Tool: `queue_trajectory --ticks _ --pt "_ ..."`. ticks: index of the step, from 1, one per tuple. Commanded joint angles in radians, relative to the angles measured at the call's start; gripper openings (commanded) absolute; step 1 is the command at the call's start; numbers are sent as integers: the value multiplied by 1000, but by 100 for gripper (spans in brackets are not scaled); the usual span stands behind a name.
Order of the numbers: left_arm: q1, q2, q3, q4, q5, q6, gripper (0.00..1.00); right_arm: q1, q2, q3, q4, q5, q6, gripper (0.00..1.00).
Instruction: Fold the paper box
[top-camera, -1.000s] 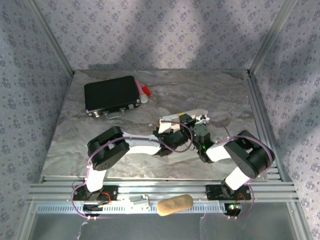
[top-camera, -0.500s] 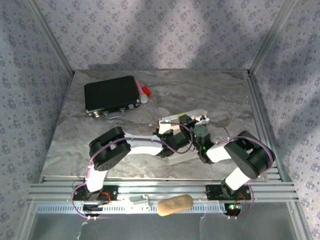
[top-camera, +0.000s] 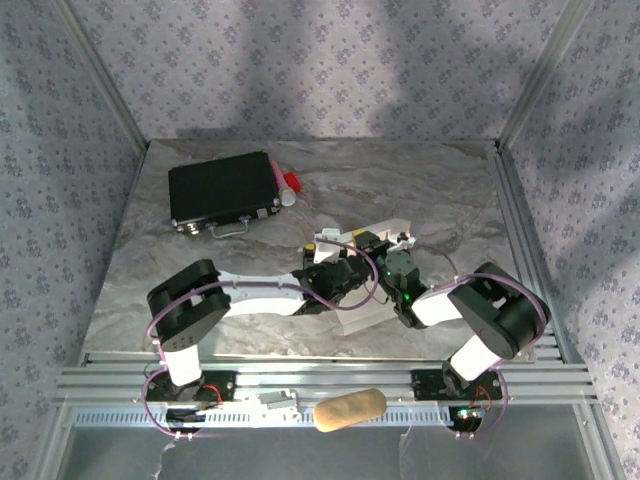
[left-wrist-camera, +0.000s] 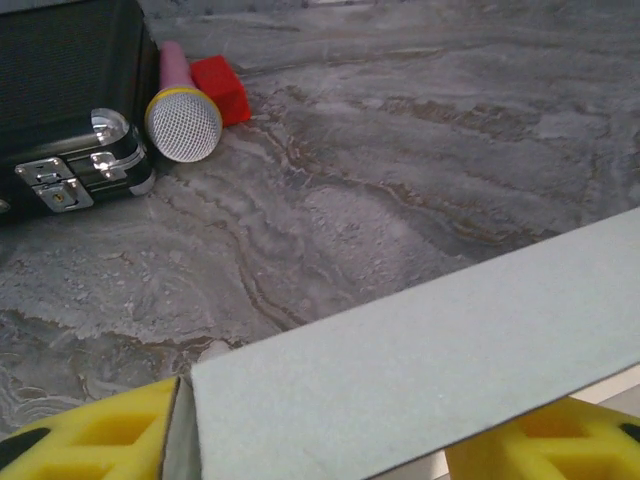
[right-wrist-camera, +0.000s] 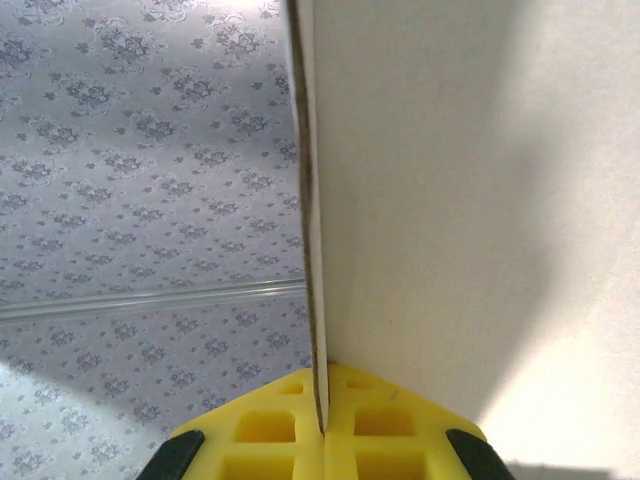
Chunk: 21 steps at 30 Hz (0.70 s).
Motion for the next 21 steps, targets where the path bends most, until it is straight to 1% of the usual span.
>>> queue_trajectory --ticks 1,3,6,9,11,13,16,19,21 --pt "-4 -45 -12 81 46 65 57 12 12 -28 -174 -13 19 0" --pt "-4 -59 -30 102 72 81 57 10 10 -27 -184 -13 25 0" --pt "-4 -107 -114 221 157 139 59 4 -1 -27 -203 -10 30 0" --pt "-3 -185 -224 399 315 233 63 -3 -17 -25 -226 -12 28 0" --pt "-4 -233 -275 462 427 284 67 -6 -22 -24 -231 -12 23 0" --pt "-2 -280 -303 471 540 319 68 -8 -28 -24 -236 -12 22 0" --pt "-1 -338 -340 453 638 342 71 -12 -28 -28 -229 -8 22 0" --pt "1 -400 -378 446 682 343 72 -15 -19 -27 -199 -8 20 0" --pt "6 -443 -404 436 672 332 72 -19 -12 -18 -183 -10 19 0"
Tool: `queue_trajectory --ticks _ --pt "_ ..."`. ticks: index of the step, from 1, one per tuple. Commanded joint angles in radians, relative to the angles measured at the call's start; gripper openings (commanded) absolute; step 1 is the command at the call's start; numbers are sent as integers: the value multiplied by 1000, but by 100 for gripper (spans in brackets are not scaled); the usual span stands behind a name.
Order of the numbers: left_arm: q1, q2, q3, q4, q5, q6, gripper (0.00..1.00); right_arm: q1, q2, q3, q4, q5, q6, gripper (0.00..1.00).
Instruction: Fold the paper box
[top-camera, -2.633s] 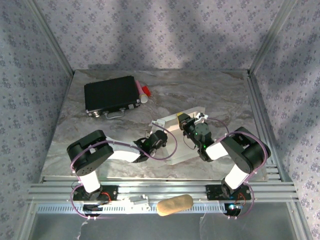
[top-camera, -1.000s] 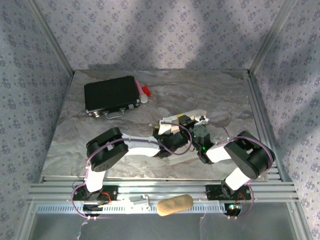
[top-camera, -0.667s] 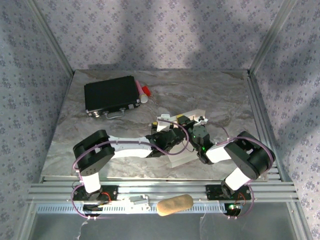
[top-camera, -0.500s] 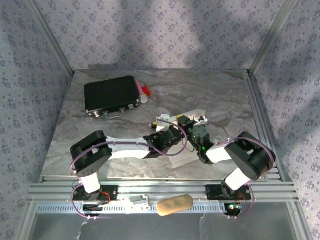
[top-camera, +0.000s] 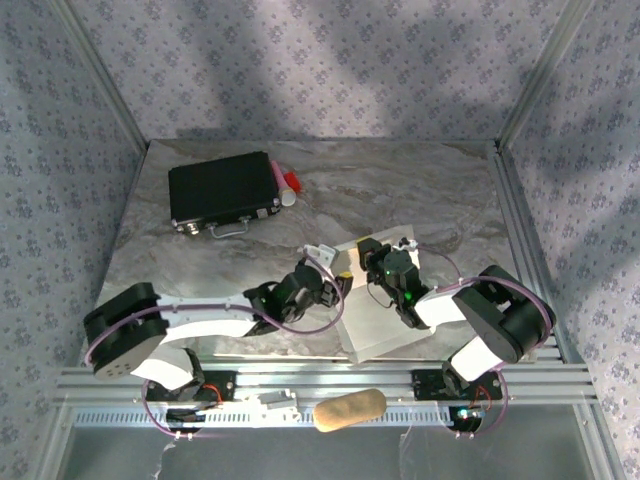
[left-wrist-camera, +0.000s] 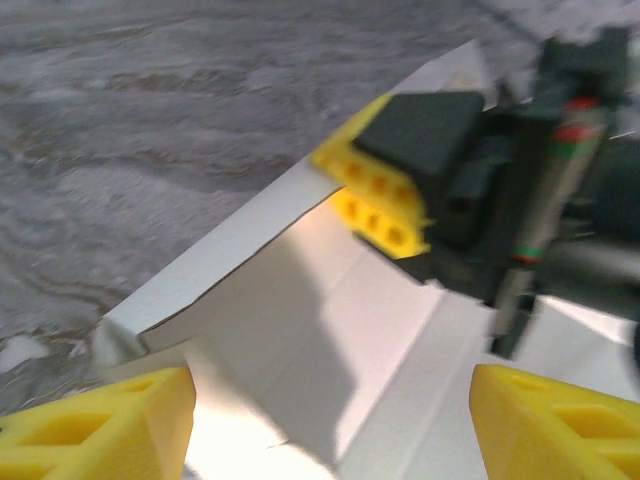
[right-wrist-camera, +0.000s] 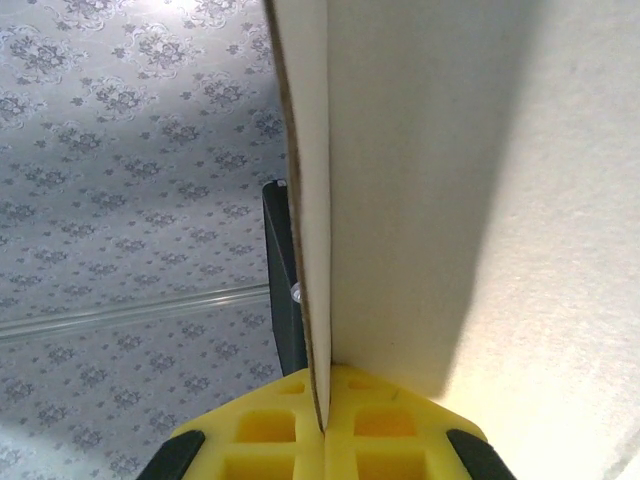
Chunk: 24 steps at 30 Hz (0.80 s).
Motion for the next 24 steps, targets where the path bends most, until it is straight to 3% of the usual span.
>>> queue_trajectory --ticks 1,6,12,16,19,24 --pt "2 -90 -32 61 77 18 72 -7 20 3 -37 1 4 0" --pt "112 -227 -119 -13 2 -85 70 -25 43 113 -23 -35 -20 0" --pt "333 -375 -181 -169 52 -190 64 -49 169 313 35 -112 -37 0" --pt "540 -410 -227 -146 227 -196 49 -57 256 392 45 -174 -36 0" --pt "642 -362 -220 -113 329 -150 38 -58 300 389 77 -187 -35 0" --pt "678 -178 -178 29 497 -38 29 -57 356 382 142 -197 -22 0"
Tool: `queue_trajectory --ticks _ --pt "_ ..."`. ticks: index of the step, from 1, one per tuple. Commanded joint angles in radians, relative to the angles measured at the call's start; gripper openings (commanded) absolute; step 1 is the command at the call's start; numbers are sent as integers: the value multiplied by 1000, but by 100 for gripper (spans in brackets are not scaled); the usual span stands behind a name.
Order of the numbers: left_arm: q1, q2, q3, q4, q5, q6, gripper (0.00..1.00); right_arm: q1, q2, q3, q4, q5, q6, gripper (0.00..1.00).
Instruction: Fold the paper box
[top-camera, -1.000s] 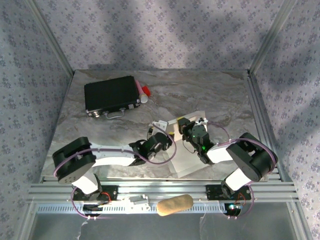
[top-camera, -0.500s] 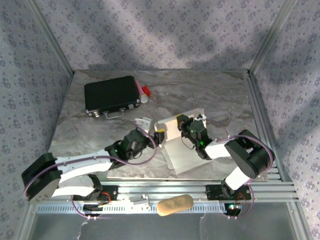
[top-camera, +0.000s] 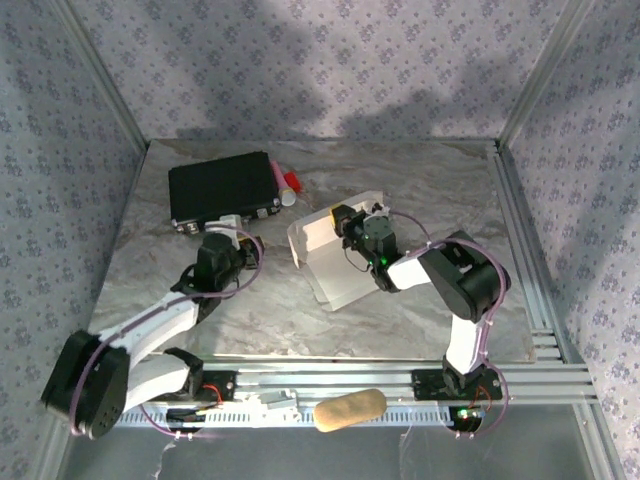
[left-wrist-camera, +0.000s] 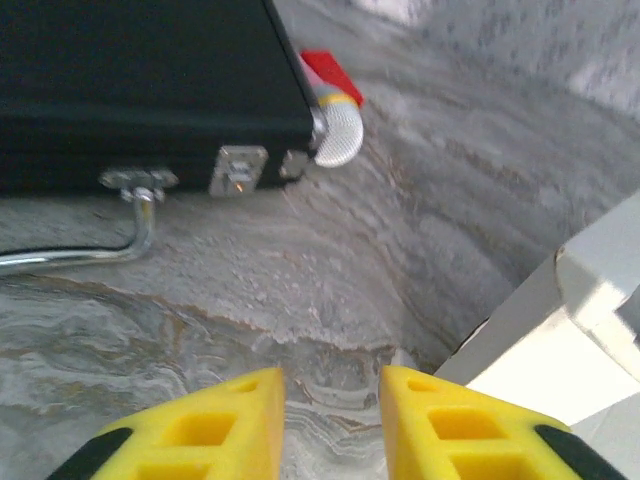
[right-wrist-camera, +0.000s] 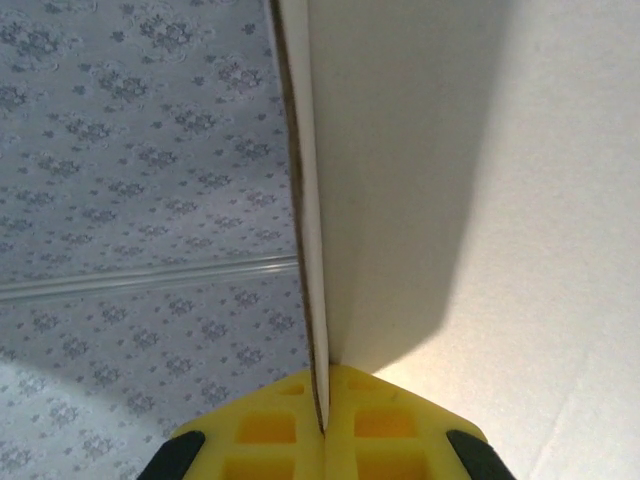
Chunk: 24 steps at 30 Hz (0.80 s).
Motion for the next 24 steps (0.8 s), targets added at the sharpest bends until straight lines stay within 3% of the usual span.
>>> queue_trajectory --ticks 1,4,9,17,24 --pt "0 119 41 133 184 94 29 -2 33 0 52 -25 -3 0" --pt "-21 217 47 221 232 140 29 -4 39 -5 70 -28 -8 0" --pt "-85 272 32 330 209 148 34 -9 38 -16 95 -38 -16 0" --pt "-142 308 62 330 139 172 36 -7 28 -33 109 -38 -15 0" --pt "-167 354 93 337 122 182 32 -4 27 -38 112 -40 -12 0"
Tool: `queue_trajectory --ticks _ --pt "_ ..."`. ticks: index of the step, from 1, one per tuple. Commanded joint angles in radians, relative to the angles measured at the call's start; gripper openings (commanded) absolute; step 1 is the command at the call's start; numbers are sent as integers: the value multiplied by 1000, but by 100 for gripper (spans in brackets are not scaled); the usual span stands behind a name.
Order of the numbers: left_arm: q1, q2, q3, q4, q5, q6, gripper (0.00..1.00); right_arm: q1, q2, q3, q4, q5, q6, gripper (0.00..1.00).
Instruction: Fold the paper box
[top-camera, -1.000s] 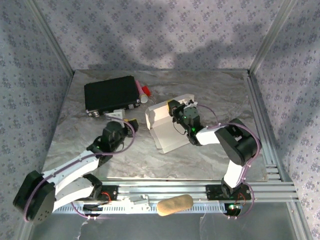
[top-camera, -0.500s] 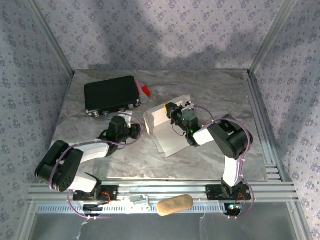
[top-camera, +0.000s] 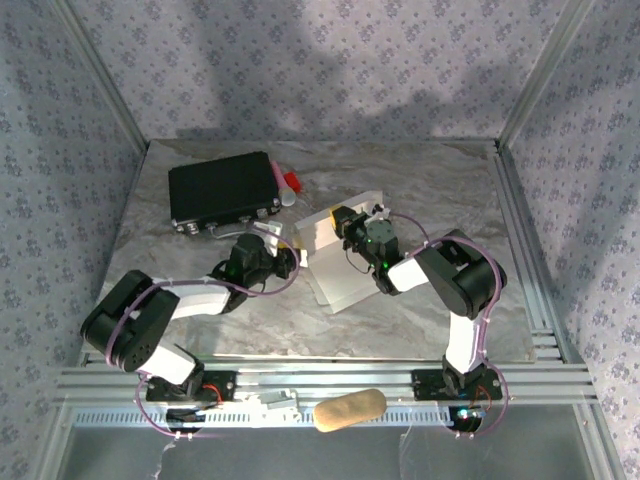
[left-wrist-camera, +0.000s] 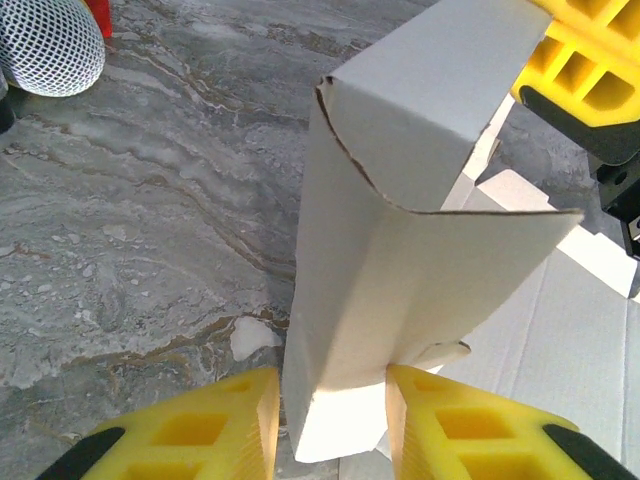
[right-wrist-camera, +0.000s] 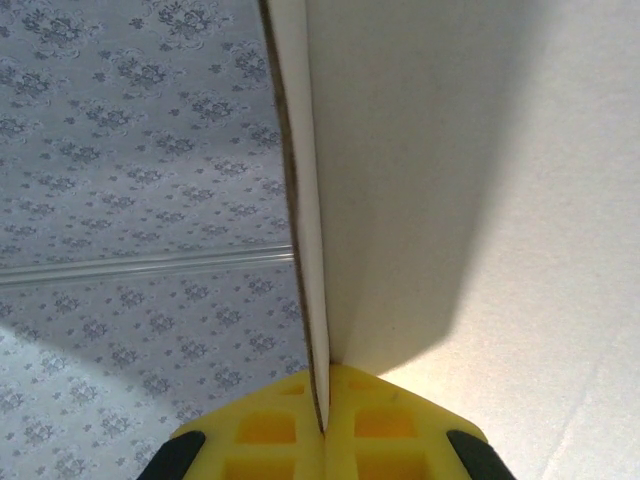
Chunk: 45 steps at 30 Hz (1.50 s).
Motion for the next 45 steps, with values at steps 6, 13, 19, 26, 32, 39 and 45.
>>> queue_trajectory --ticks 6,13,19,26,32,39,45 --pt "-73 46 90 -4 -125 42 30 9 7 -14 27 -7 -10 0" --pt "-127 86 126 -32 -304 37 25 18 11 -29 46 0 -9 0" --pt "-166 127 158 -46 -435 24 25 24 22 -51 79 7 -3 0" --pt "-195 175 206 -88 -547 6 19 27 10 -71 79 12 2 0" --pt "-220 225 253 -105 -591 0 10 29 9 -79 80 11 6 0" --pt "-267 260 315 -175 -723 -19 0 32 7 -86 81 18 13 0" --pt "-277 310 371 -231 -769 -43 0 27 3 -86 75 9 22 0"
